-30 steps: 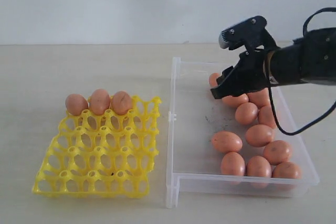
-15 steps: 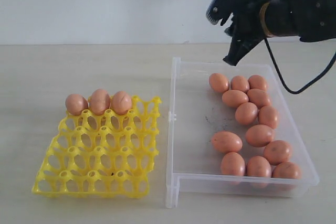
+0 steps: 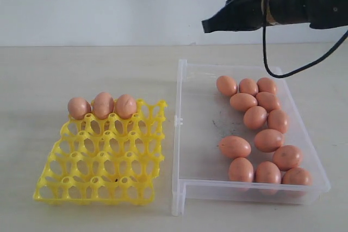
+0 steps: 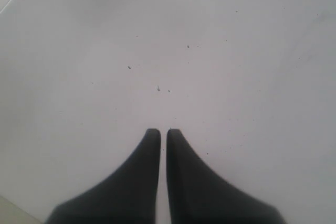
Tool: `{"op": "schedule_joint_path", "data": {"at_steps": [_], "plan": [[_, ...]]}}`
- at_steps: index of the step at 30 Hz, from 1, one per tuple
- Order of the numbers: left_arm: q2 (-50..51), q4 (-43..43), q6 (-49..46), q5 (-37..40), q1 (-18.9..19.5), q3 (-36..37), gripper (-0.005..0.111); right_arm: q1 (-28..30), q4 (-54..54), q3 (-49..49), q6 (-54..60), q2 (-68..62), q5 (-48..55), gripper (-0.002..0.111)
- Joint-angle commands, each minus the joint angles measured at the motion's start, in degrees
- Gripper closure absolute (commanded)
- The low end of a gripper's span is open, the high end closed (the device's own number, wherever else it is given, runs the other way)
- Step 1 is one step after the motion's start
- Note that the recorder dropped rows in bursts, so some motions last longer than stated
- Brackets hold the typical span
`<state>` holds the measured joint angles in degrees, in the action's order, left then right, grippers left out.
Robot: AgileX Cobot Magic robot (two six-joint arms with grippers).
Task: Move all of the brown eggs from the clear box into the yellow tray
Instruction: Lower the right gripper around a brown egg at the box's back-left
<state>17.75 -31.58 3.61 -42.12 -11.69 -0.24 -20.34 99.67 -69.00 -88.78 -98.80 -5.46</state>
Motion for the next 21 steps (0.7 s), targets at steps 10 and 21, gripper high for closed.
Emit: {"op": "schedule_joint_path", "data": {"at_steps": [10,21], "plan": [[-0.2,-0.2,-0.3,-0.1,0.1,0.2,0.103,3.6,-86.8,13.8,133.9,1.8,-1.7,0.108],[-0.2,-0.2,-0.3,0.1,0.1,0.2,0.103,3.0,-113.6,-14.8,140.9,-8.7,55.4,0.108]]}}
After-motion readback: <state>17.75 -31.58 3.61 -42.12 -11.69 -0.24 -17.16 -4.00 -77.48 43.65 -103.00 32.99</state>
